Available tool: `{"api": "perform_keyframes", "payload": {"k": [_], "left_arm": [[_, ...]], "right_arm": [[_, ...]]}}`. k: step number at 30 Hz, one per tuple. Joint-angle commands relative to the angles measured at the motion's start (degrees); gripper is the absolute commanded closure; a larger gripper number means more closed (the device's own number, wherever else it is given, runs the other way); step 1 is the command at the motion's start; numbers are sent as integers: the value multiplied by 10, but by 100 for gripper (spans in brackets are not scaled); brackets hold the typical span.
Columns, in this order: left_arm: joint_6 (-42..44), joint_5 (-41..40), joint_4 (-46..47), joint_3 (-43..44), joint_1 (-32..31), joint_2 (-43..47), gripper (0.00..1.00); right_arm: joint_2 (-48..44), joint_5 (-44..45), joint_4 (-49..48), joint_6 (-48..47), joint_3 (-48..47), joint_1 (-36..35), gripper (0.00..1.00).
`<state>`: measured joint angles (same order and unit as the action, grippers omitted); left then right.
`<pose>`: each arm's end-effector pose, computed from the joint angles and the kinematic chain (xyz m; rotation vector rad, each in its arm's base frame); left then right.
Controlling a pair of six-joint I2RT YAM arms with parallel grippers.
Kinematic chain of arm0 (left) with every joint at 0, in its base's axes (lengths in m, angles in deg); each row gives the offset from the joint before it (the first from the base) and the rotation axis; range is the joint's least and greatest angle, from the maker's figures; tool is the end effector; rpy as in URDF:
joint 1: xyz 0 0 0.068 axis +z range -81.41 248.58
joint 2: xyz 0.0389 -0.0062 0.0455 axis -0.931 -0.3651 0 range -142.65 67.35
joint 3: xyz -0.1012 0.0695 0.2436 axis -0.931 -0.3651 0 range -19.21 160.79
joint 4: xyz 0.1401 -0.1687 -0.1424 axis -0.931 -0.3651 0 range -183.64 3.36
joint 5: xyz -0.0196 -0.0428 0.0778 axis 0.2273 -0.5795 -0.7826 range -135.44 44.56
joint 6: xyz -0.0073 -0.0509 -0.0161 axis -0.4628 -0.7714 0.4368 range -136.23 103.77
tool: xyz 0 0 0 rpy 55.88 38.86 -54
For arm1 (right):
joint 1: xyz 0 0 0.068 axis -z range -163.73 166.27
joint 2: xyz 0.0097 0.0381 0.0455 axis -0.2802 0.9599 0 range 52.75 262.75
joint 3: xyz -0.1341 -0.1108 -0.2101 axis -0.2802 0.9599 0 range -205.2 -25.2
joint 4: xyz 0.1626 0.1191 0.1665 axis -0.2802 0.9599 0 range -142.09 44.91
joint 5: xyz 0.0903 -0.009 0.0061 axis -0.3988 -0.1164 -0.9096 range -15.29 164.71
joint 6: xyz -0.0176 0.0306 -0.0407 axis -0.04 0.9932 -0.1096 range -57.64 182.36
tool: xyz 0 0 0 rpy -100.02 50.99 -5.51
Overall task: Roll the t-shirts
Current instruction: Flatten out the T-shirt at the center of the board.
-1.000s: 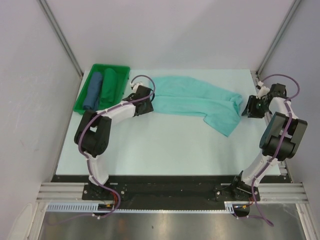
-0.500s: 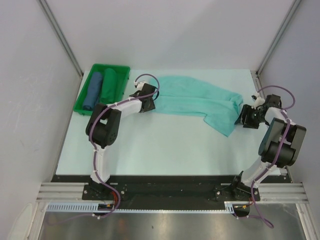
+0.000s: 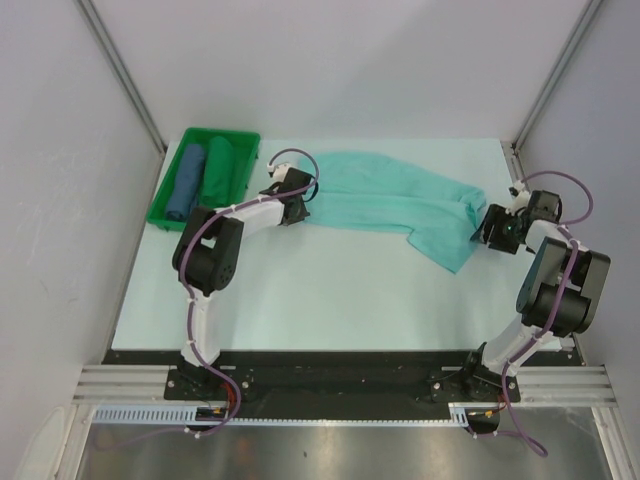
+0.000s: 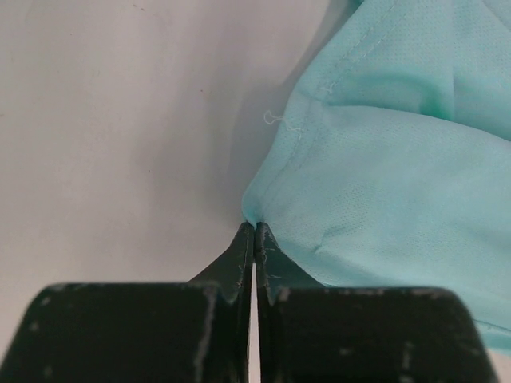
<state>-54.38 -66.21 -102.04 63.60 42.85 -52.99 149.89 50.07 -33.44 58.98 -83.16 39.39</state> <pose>0.4099 -0.1835 0.1541 -0.4075 2.3788 -0.0527 0.3159 -0.1188 0.1771 0.2712 2.4691 0.3632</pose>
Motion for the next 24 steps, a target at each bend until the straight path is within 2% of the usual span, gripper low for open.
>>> {"api": "perform_keyframes", "payload": {"k": [1,5,24], "left_arm": [[-5,-2,14,-6,0,4,100],[-3,-2,16,-12,0,13,100],[8,21,28,-24,0,41,100]], "right_arm": [[5,16,-113,14,0,-5,37],[39,5,-143,24,-15,-10,39],[107,167,-80,45,-73,-91,44]]}}
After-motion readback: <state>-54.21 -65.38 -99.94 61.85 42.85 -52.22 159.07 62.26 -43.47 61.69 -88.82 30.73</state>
